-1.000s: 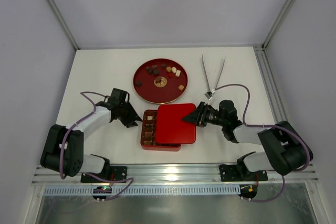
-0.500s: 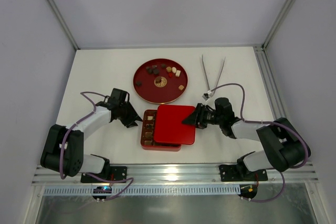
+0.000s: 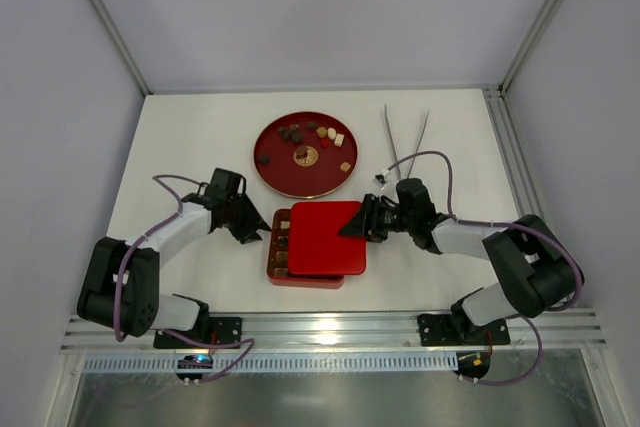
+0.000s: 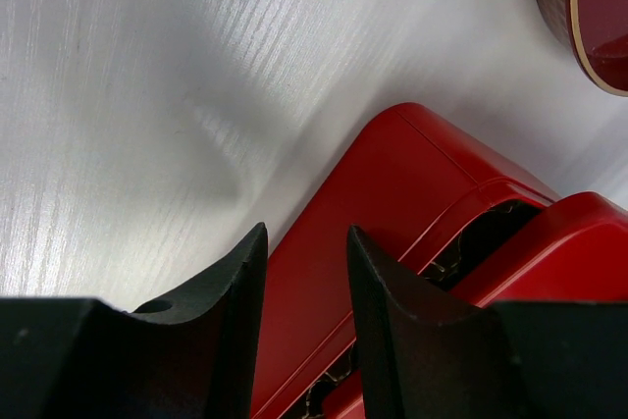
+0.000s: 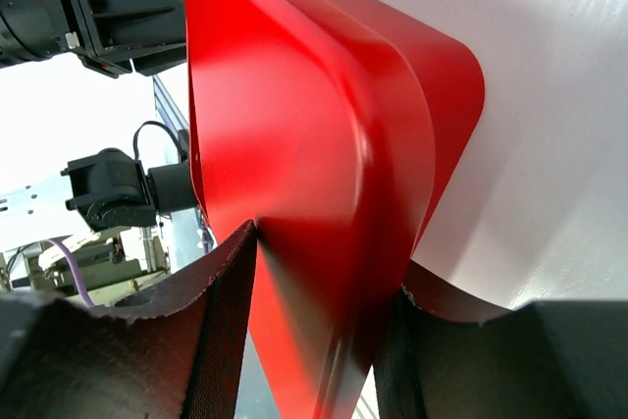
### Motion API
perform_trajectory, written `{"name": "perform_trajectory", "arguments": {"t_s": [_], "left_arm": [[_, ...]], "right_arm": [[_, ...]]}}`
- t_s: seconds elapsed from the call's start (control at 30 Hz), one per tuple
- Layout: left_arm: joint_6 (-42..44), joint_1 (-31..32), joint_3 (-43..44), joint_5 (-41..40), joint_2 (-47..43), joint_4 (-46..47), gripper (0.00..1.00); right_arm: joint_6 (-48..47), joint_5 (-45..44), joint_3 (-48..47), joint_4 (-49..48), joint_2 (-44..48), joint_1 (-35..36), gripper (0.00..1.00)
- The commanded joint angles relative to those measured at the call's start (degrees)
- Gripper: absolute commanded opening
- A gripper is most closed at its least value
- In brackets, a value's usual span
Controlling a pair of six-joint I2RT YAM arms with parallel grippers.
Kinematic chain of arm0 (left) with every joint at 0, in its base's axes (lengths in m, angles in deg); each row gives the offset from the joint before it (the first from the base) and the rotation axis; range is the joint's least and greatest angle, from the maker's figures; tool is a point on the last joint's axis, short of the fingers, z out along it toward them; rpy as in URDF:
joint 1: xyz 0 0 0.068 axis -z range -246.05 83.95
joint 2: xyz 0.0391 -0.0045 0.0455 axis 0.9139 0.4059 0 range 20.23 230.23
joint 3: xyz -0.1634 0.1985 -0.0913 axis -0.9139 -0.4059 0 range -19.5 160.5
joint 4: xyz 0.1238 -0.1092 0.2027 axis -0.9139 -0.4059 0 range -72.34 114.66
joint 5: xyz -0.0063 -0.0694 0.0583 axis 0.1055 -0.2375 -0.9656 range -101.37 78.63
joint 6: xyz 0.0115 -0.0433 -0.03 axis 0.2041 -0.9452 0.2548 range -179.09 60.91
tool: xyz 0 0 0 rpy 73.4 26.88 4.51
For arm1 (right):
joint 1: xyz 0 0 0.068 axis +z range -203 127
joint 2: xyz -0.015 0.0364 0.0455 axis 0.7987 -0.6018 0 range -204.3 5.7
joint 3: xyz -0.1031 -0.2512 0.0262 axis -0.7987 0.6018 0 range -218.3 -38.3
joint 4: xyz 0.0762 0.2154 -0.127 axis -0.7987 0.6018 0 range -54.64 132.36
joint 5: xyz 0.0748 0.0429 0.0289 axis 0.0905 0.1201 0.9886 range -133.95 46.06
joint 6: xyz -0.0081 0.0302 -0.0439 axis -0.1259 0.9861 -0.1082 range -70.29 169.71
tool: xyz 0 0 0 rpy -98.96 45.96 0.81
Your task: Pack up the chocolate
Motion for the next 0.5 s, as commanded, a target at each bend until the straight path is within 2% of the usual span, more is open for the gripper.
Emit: {"name": "perform_trajectory", "arguments": {"t_s": [0.0,0.33,0.47], "left_arm": [[-0.1,0.1,0.3,1.9,0.3,1.8,0.38],[-0.4,0.0,0.2,2.0,0.5,2.0,0.39],[-0.6,0.1,0.3,2.1,0.6,2.2,0.43]], "right_arm": [[-2.2,-1.9,-1.5,1.7,-1.6,0.9,0.47],[-1.6,-2.0,-2.3,3.0,-4.2,1.3,0.48],[-0.8,-1.8,-2.1,2.1,-4.7,1.3,0.52]]}}
